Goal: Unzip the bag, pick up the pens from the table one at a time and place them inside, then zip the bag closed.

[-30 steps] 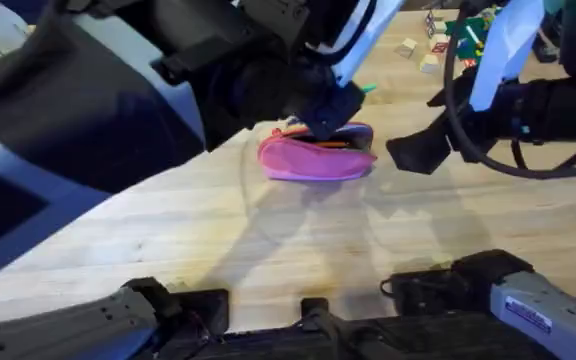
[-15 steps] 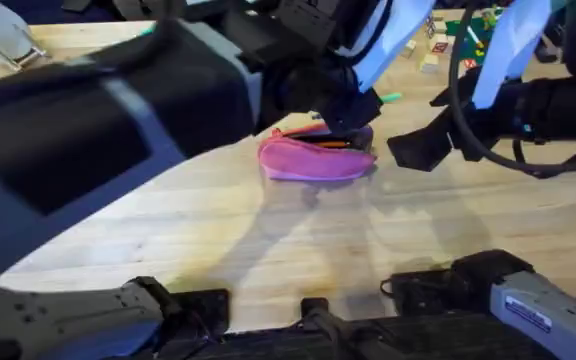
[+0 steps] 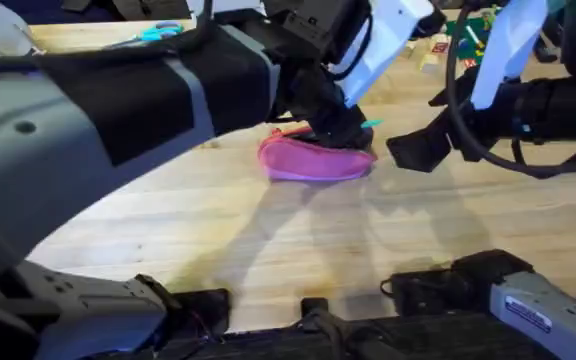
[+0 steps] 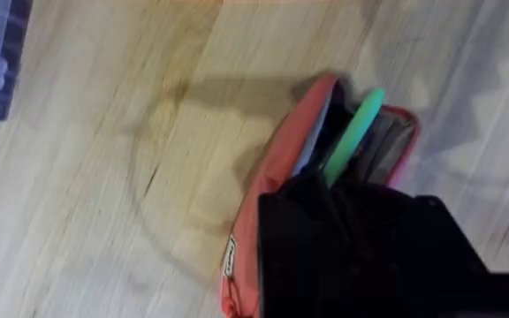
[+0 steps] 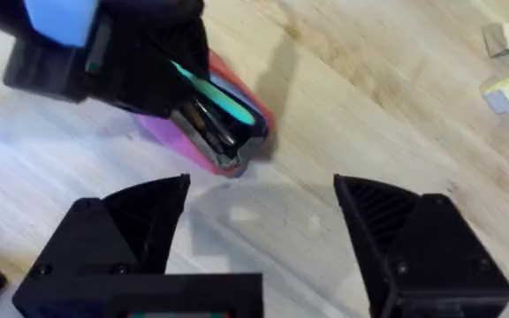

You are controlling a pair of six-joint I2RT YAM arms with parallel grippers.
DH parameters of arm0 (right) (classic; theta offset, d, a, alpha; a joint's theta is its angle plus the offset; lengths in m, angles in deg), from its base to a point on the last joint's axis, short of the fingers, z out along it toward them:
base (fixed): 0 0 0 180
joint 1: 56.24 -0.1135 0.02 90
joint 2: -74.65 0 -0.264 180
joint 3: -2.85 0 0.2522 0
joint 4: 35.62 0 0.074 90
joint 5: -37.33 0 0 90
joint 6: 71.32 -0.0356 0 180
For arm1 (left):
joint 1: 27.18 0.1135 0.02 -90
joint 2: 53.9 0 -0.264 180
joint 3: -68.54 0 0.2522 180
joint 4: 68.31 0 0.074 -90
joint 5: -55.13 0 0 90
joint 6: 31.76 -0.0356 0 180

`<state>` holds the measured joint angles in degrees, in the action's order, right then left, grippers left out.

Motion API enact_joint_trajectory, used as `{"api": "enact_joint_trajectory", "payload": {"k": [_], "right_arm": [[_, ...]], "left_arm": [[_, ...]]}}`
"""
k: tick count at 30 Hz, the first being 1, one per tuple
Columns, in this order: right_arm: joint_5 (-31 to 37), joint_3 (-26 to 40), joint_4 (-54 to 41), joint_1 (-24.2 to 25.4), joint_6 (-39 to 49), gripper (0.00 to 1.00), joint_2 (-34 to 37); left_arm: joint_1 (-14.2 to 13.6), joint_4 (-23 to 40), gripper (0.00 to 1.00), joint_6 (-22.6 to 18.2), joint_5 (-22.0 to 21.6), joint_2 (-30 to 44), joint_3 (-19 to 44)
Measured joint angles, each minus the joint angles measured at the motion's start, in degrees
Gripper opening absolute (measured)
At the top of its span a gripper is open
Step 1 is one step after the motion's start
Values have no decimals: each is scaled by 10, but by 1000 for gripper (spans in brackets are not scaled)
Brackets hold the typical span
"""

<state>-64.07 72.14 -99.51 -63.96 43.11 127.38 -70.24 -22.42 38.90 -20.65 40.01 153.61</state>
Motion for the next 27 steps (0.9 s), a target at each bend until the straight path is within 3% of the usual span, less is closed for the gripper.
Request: {"api": "enact_joint_trajectory", "payload": {"k": [7, 18, 27], "right_arm": [[0, 0, 0, 0, 0, 997, 0], [0, 0, 0, 0, 0, 997, 0], [0, 0, 0, 0, 0, 998, 0]], "left_arm": [[19, 30, 43, -3, 3, 0, 0], [20, 48, 43, -31, 39, 42, 0], [20, 92, 43, -52, 9, 58, 0]]}}
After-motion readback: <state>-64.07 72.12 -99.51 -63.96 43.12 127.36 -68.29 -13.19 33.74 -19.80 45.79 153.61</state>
